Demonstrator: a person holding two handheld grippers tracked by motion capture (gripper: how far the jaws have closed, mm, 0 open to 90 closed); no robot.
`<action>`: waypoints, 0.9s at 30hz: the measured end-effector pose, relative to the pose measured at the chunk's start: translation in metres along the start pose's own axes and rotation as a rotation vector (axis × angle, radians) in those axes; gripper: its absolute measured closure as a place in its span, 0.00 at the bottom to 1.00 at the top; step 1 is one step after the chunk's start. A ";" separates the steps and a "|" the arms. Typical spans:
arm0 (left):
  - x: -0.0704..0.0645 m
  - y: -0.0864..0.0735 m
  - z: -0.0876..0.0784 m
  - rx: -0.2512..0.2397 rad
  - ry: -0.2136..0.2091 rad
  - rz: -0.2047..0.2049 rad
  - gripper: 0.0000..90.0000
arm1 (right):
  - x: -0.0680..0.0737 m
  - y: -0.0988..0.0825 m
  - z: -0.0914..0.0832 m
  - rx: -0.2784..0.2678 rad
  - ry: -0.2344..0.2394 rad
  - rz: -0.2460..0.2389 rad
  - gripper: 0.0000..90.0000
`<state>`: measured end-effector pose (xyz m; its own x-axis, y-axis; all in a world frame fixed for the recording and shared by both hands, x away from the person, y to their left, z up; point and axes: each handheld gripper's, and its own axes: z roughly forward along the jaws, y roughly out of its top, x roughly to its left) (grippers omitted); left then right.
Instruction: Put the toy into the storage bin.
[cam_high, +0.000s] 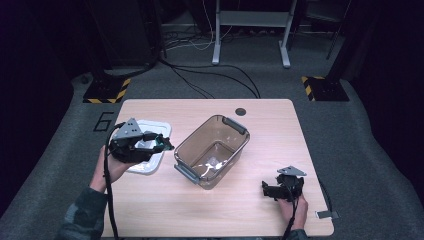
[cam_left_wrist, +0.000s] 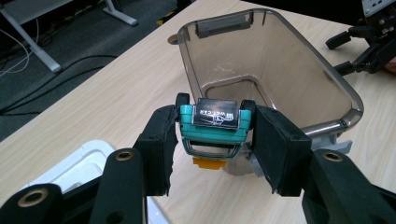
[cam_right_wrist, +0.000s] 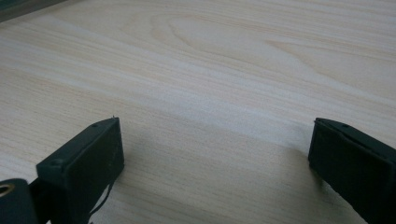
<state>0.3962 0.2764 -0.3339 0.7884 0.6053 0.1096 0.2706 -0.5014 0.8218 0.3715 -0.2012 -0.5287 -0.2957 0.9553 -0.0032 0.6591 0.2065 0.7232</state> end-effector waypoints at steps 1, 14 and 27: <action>0.000 0.003 0.002 0.004 -0.005 0.003 0.56 | 0.000 0.000 0.000 0.000 -0.001 0.001 0.03; 0.001 0.028 0.024 0.013 -0.022 0.026 0.56 | 0.000 0.000 0.000 0.000 0.000 0.000 0.03; 0.000 0.042 0.052 0.033 -0.050 0.011 0.56 | 0.000 0.000 0.000 -0.001 0.000 -0.001 0.03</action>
<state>0.4362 0.2231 -0.3289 0.8177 0.5686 0.0897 0.2795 -0.5285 0.8016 0.3715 -0.2012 -0.5287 -0.2960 0.9552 -0.0037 0.6583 0.2068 0.7238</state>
